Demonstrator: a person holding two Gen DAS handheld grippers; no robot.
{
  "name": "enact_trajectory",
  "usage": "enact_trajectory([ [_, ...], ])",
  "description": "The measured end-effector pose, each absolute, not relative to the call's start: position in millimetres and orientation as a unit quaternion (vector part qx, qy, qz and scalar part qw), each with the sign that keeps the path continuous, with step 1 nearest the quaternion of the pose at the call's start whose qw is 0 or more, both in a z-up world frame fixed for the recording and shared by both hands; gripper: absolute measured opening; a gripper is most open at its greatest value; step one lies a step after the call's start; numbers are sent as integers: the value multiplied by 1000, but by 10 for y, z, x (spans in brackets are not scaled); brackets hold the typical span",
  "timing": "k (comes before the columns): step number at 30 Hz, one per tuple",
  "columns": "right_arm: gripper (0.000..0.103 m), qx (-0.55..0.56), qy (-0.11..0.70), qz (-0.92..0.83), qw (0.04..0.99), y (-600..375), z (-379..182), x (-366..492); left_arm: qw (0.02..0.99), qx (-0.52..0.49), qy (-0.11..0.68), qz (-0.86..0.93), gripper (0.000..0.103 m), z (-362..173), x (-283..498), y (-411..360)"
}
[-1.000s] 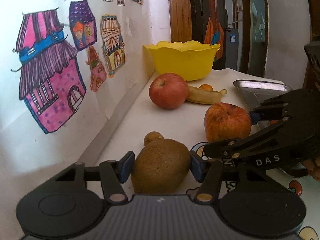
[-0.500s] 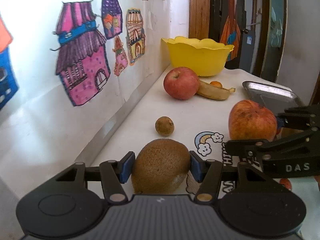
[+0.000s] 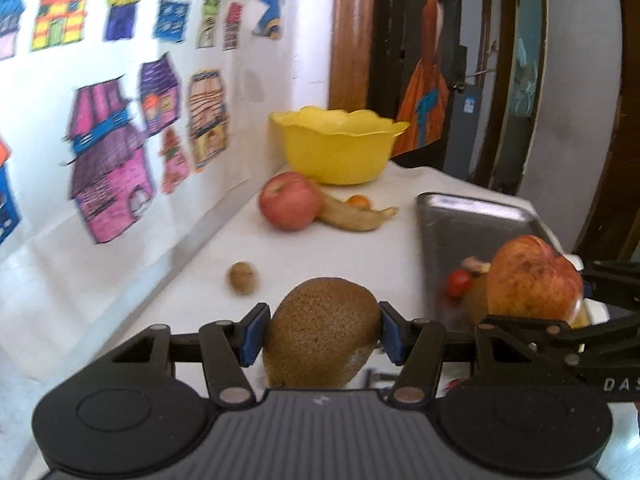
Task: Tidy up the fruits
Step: 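Carry the kiwi and the apple over the metal tray with both tools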
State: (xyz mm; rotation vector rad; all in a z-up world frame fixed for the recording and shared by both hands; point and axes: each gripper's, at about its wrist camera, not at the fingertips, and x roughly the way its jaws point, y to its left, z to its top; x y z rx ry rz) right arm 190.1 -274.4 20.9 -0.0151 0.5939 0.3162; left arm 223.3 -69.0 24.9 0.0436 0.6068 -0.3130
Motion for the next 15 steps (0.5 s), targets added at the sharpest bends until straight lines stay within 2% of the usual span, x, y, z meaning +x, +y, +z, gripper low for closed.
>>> enact_trajectory([
  [7,63,-14,277,101,955,-3303,356,1703,940,0,294,-173,62,318,2298,-1179],
  [15,63,1,276,68,959,-3820,241,1787,939,-17,294,-176,62,279,2490,-1652],
])
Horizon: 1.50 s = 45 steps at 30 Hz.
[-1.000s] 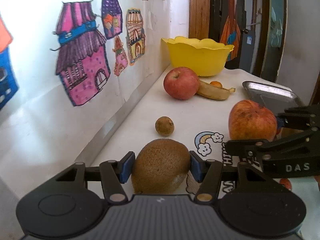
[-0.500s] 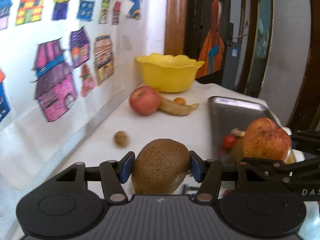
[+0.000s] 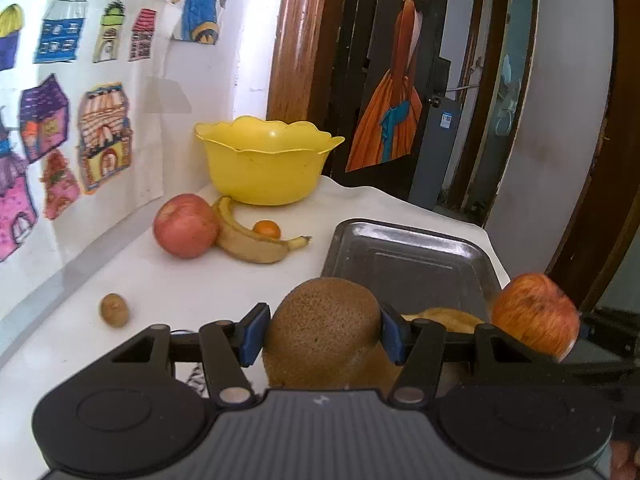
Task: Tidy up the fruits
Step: 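Carry the kiwi and the apple over the metal tray with both tools, then lower kiwi and apple into the tray and open both tools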
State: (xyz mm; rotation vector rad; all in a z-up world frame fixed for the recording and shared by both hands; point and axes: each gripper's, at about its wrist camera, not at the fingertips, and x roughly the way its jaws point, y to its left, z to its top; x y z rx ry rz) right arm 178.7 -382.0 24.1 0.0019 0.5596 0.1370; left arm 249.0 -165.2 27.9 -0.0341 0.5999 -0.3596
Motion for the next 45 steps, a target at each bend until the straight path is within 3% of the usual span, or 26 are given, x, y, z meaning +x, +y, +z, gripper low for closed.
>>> enact_trajectory([
  [38,66,3,281,91,955,-3662,-10,1992,932,39,310,-183,63,-1,2921,-2081],
  [45,70,8,278,89,956,-3649,-6,1961,932,41,305,-191,78,6,2907,-2068],
])
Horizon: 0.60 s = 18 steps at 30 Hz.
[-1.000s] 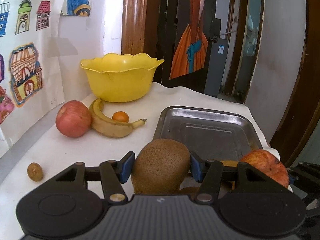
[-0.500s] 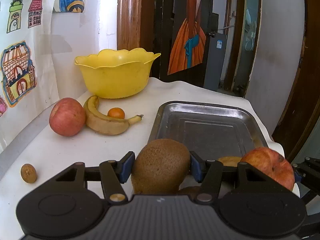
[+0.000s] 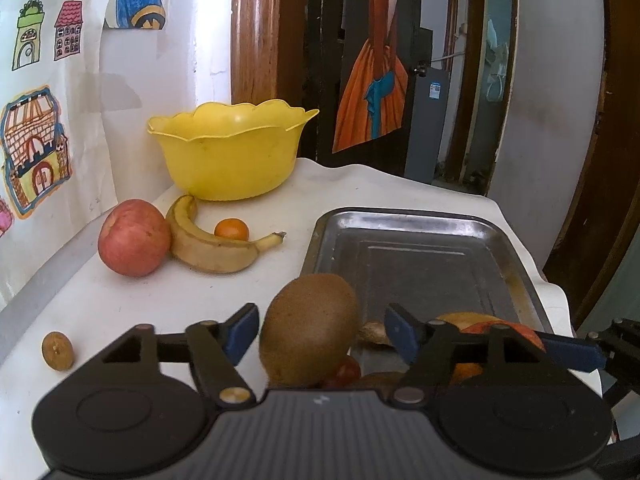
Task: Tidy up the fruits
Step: 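Lower kiwi and apple into the tray and open both tools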
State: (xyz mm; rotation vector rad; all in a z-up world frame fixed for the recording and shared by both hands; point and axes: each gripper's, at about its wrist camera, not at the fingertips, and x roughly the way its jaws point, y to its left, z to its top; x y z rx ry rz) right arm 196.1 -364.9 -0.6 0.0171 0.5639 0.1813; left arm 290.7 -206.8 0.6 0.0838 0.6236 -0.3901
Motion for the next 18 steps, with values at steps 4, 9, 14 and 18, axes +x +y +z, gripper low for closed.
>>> enact_trajectory([
  [4,81,14,271,74,960,-3685,5,1927,932,42,302,-198,84,16,2890,-2072],
  [9,85,19,273,70,959,-3708,5,1895,932,40,301,-198,87,25,2871,-2071],
  [14,93,26,266,62,962,-3723,44,1849,937,30,291,-190,96,89,2812,-2003],
  [18,100,29,258,55,964,-3707,100,1773,943,17,278,-180,100,189,2728,-1893],
])
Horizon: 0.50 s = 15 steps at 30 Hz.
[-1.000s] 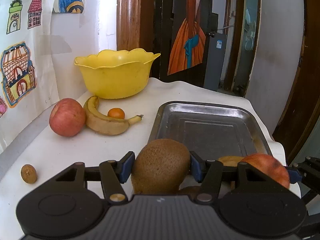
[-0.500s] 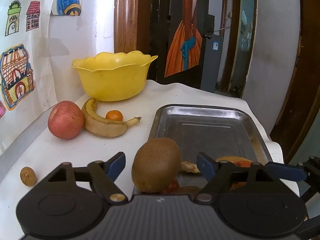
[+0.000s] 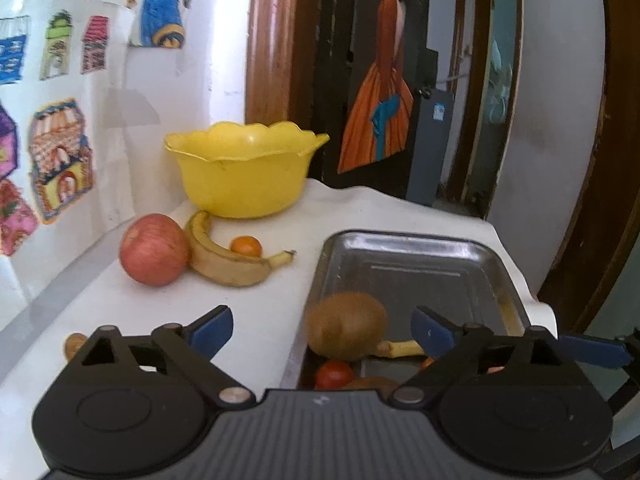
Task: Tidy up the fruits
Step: 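Lower kiwi and apple into the tray and open both tools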
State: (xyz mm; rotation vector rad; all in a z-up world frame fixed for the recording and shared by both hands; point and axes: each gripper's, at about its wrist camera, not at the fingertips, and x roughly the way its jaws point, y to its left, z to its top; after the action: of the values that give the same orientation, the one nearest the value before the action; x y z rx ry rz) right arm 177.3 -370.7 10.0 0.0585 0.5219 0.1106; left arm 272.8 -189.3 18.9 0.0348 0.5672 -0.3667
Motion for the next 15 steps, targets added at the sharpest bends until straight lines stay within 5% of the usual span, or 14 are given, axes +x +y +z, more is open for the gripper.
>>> enact_trajectory([
  [15,102,34,226,33,973,-3444,567,1120,964,-19,229,-133,103,533,2028,-1189],
])
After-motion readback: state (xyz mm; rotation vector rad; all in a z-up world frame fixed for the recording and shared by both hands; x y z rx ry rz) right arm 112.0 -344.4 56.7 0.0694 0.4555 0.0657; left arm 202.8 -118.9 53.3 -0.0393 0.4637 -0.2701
